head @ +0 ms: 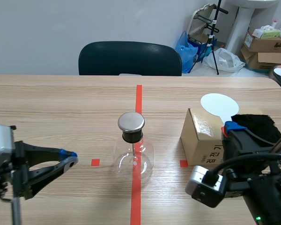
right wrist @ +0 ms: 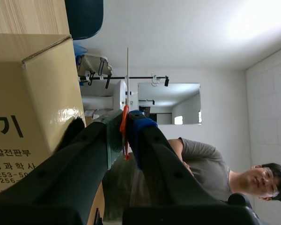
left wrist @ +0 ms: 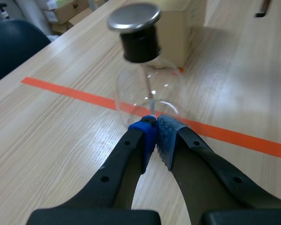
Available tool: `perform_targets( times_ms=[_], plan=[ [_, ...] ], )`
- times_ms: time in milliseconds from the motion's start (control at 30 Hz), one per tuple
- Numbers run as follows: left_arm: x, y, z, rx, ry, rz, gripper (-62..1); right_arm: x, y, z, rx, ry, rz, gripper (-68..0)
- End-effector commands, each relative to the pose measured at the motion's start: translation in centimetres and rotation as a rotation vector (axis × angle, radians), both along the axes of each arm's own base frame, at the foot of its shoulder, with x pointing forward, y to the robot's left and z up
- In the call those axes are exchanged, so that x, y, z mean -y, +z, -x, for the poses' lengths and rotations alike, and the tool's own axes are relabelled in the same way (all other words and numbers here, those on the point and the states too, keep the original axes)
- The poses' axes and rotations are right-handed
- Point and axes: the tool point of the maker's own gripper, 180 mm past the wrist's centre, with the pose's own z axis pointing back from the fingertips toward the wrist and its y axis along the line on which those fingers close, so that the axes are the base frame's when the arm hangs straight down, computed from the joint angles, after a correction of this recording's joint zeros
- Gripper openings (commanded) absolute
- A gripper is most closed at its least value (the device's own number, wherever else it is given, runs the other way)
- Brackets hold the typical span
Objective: Do the electroscope experiment
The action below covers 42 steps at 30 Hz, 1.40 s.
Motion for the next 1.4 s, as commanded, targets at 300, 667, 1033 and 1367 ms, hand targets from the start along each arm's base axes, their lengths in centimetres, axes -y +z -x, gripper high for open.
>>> perform_targets(
  times_ms=[300, 667, 1033, 1367],
  plan=[
    [-1.0, 5.2, 6.2, -0.028, -0.011, 0.051, -56.9, 0.8, -0.4, 1.1, 0.0, 0.088, -0.018, -66.7],
    [-1.0, 7.6, 8.0, -0.088, -0.028, 0.116, -56.6, 1.6, -2.8, 0.6, -0.018, 0.091, -0.016, -66.6],
    [-1.0, 7.6, 8.1, -0.092, -0.029, 0.118, 1.4, 1.5, -4.7, 0.3, -0.067, 0.08, -0.009, -66.6],
    [-1.1, 7.5, 8.2, -0.099, -0.028, 0.115, 1.4, 1.7, -5.2, -0.1, -0.077, 0.066, -0.001, -66.6]
  ],
)
